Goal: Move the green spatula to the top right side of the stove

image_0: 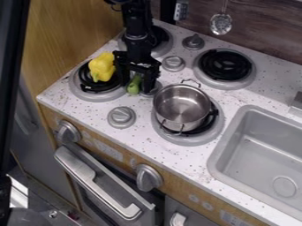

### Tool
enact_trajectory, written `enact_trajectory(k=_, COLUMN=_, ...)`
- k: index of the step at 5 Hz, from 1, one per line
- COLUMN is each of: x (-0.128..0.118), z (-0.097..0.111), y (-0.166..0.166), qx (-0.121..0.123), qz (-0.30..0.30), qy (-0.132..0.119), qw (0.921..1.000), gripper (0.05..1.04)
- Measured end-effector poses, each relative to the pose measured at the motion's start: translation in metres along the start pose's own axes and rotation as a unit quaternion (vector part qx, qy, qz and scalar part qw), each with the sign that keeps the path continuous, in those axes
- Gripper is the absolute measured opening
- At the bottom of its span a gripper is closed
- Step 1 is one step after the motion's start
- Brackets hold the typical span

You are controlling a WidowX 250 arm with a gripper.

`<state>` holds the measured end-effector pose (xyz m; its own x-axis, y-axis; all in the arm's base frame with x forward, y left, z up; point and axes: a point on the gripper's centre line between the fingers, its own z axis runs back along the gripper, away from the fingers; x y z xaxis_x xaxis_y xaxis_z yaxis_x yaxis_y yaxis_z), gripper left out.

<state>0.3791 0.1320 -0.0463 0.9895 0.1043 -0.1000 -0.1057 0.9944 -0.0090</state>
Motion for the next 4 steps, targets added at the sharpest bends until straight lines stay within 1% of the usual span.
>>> enact_trajectory(k=1, x=-0.006, z=-0.006, y=-0.002, qx=-0.006, qz=-0.006, qy=0.015, qw=0.9999, gripper=0.692)
enact_trajectory(k=2, x=-0.015, z=-0.01, y=-0.002, qx=-0.002, qz=-0.024, qy=0.036, qw=0.9991, gripper=0.439)
enact_trajectory(k=3, x=-0.025, z=-0.013, y=-0.008, qx=0.0, qz=-0.045, qy=0.048, qw=0.9978, gripper=0.424)
enact_trajectory(k=4, x=-0.026, z=-0.004, y=-0.014, qx=0.004, qz=-0.055, qy=0.037, qw=0.9978, gripper=0.423)
